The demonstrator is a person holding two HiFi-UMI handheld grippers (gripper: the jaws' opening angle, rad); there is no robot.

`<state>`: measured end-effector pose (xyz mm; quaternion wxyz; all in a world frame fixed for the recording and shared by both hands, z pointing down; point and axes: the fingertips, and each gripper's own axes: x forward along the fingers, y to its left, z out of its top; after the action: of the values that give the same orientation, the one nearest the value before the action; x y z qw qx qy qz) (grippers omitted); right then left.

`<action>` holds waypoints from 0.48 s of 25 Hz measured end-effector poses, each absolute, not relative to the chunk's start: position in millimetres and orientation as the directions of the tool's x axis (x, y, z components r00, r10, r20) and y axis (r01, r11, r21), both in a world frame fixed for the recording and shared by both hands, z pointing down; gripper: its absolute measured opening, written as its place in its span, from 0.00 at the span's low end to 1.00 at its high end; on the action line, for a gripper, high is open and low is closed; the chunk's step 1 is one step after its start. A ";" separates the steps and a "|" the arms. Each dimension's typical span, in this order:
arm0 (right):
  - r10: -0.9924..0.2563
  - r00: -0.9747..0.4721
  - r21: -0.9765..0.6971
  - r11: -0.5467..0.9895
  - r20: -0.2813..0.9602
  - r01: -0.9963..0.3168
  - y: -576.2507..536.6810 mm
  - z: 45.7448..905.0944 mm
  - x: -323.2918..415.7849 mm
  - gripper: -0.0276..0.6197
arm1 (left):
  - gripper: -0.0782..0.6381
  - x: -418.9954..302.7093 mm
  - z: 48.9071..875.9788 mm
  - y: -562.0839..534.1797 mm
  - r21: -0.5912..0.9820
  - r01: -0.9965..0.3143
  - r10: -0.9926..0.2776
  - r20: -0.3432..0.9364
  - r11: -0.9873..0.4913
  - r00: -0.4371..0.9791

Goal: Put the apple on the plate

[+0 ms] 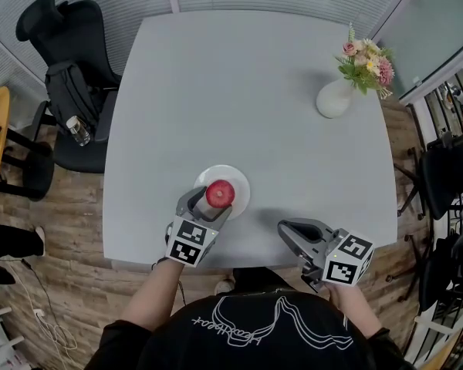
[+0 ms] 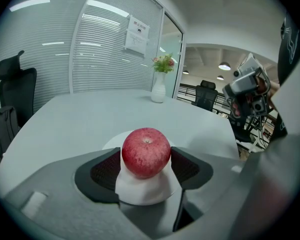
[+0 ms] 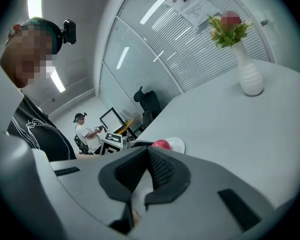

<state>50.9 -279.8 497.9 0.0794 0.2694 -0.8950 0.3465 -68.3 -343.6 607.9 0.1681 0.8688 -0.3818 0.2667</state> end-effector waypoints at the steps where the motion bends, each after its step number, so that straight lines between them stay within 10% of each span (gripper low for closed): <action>1: -0.427 -0.843 -0.579 0.614 0.328 -0.536 -279.1 498.1 50.6 0.06 | 0.54 -68.6 608.4 -343.5 0.091 -0.751 -0.570 0.594 -0.654 0.568; 12: -0.424 -0.852 -0.556 0.647 0.307 -0.522 -272.7 486.1 43.9 0.06 | 0.55 -82.2 590.9 -339.6 0.091 -0.780 -0.602 0.583 -0.619 0.546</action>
<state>43.9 -272.7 486.1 0.0747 0.2616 -0.9044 0.3288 -82.2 -339.6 590.9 0.1725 0.8620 -0.4008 0.2580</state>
